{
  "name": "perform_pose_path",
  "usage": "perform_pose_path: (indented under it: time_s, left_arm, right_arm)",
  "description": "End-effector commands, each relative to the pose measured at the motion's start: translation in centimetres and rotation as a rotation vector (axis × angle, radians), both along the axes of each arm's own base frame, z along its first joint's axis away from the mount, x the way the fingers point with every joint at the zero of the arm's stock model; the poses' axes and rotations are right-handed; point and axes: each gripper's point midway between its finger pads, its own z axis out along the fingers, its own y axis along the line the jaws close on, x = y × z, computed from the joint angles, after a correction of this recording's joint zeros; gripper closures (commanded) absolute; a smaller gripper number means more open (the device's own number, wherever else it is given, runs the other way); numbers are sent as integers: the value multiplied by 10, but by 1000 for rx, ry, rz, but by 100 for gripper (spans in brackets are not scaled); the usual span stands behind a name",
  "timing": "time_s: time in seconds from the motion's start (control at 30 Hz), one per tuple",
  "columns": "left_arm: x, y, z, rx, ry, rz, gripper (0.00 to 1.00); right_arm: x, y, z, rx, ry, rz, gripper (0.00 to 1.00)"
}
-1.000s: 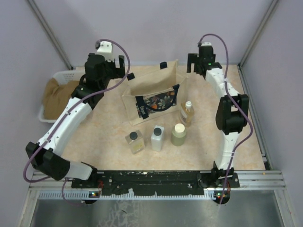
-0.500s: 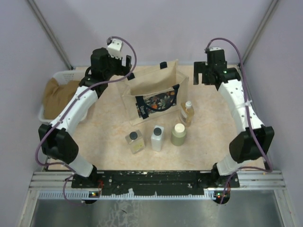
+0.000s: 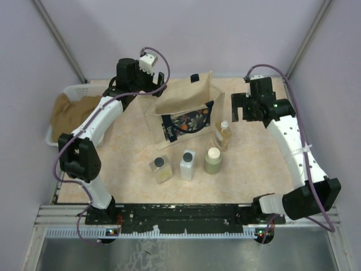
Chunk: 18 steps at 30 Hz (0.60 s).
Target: Place the personal care products into the canvas bag
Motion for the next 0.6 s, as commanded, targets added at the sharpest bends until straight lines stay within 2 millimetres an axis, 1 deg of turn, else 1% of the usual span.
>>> perform_pose_path:
  time_s: [0.0, 0.13, 0.2, 0.33, 0.4, 0.43, 0.5, 0.57]
  left_arm:
    - [-8, -15, 7, -44, -5, -104, 1]
    - [-22, -27, 6, -70, 13, -196, 1]
    - [-29, -32, 0, -79, 40, -231, 1]
    - [-30, -27, -22, -73, 93, -192, 4]
    - [-30, -24, -28, -72, 99, -176, 11]
    - [-29, -24, -29, -74, 96, -173, 21]
    - [-28, -24, -29, -80, 97, -168, 43]
    - [-27, -26, -26, -90, 89, -168, 72]
  right_arm:
    - [-21, 9, 5, 38, -14, 63, 1]
    - [-29, 11, -4, 45, 11, 73, 1]
    - [-32, 13, -11, 51, 24, 77, 1]
    - [-32, 12, -25, 58, 23, 47, 1]
    - [-30, 15, -28, 73, 13, 43, 1]
    - [-28, 16, -30, 81, 8, 46, 1]
    - [-24, 20, -29, 95, -10, 47, 1]
    - [-21, 23, -27, 107, -28, 47, 1]
